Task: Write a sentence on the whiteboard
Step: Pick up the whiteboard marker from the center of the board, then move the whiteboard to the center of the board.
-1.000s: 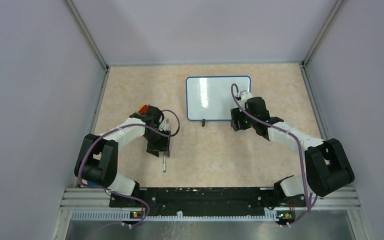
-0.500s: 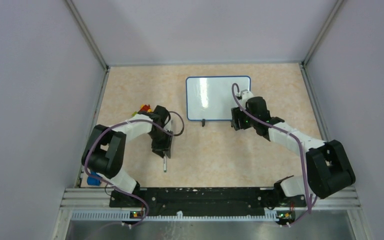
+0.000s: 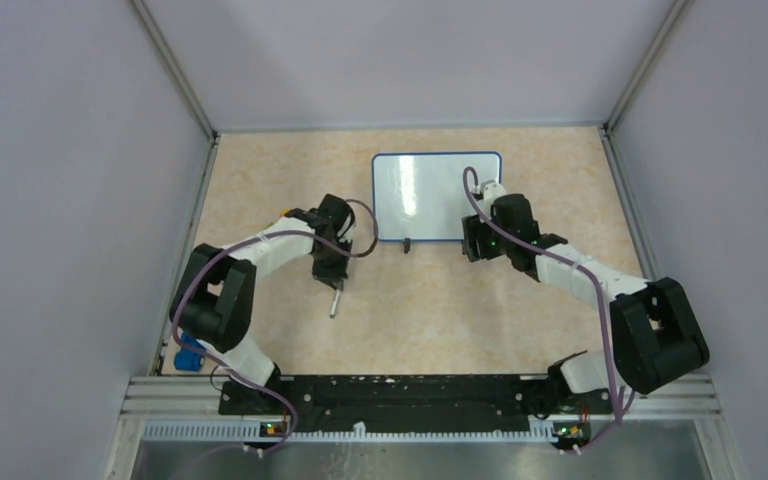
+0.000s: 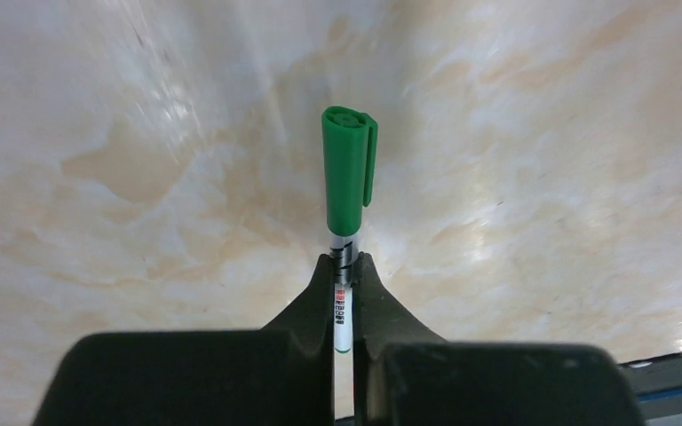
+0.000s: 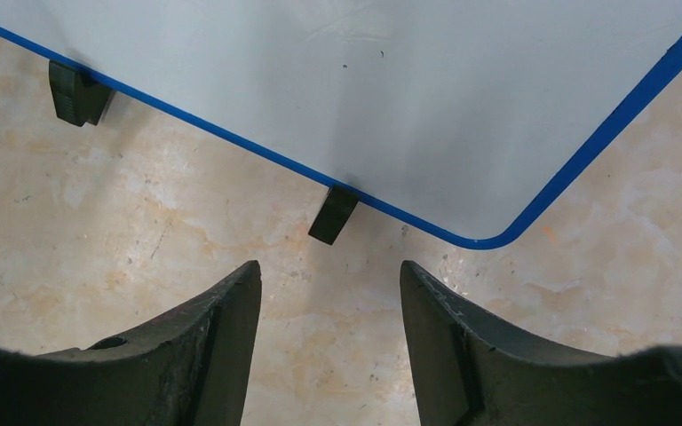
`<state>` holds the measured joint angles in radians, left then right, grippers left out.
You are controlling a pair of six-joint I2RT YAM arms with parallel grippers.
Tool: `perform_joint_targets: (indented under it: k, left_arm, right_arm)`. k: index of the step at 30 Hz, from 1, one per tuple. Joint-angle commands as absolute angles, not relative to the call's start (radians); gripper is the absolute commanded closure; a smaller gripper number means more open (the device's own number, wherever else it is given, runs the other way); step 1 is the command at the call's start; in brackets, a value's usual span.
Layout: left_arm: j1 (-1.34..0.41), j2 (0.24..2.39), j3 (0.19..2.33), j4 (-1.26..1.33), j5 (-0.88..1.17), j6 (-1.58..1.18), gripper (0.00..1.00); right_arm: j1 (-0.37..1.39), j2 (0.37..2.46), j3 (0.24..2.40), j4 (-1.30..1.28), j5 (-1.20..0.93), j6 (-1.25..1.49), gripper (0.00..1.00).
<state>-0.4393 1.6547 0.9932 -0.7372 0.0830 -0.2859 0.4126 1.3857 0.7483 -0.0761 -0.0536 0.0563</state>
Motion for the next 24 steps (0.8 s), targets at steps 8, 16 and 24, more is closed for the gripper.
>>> perform_joint_targets:
  k: [8, 16, 24]
  left_arm:
    - [-0.272, 1.425, 1.285, -0.637, 0.116, -0.316, 1.0]
    - [-0.173, 1.339, 1.304, -0.583, 0.122, -0.349, 1.0]
    - [-0.139, 1.308, 1.291, -0.575, 0.136, -0.377, 1.0]
  right_arm:
    - [0.426, 1.432, 0.811, -0.009, -0.044, 0.119, 0.46]
    - [0.431, 1.501, 0.825, 0.018, -0.027, 0.174, 0.5]
    - [0.435, 1.56, 0.84, 0.056, -0.01, 0.179, 0.59]
